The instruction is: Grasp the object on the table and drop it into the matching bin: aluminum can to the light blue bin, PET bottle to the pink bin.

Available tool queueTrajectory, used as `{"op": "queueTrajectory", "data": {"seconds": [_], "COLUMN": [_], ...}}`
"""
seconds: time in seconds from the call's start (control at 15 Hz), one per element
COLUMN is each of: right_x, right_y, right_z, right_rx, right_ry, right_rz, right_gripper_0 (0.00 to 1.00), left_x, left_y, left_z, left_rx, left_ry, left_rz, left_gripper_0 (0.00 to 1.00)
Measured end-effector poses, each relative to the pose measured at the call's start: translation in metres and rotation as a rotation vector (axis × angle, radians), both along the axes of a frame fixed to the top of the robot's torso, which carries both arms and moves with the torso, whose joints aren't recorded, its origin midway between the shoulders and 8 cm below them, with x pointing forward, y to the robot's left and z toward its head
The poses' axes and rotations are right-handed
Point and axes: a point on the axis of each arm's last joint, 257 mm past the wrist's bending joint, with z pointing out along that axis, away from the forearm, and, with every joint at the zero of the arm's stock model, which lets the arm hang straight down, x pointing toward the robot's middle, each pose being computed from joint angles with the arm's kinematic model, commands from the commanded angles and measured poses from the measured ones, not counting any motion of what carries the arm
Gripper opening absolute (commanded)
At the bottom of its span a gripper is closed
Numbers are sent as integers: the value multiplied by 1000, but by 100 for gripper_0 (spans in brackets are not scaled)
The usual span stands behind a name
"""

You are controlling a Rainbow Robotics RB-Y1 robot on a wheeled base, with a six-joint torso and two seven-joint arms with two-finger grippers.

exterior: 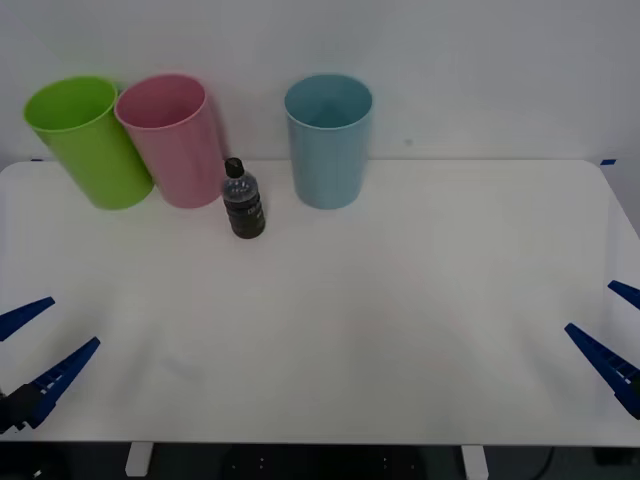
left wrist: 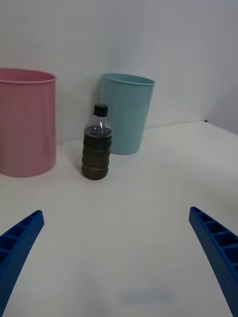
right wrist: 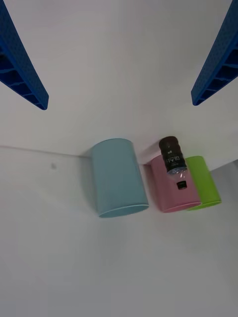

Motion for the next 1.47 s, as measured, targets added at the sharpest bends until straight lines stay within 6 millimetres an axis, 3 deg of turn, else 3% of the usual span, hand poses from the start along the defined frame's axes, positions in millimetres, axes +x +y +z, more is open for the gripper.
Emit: {"op": "queueTrajectory", "data": {"seconds": [0.8,1.13,1.47], "right_x": [0,0,0], "right_y": [0,0,0], "right_z": [0,0,0], "right_rx": [0,0,0], "right_ry": [0,0,0], "right_rz": [0,0,0], "right_gripper_0": [100,100,100], "left_x": [80,117,141], "left_y": [-48,-69,-97], "left_z": [-41,-45,-46], "left_rx": [92,87,55], "left_ry": [9,-6,-11], "left_rz": [-10,12,26], "left_gripper_0": [100,100,100]}}
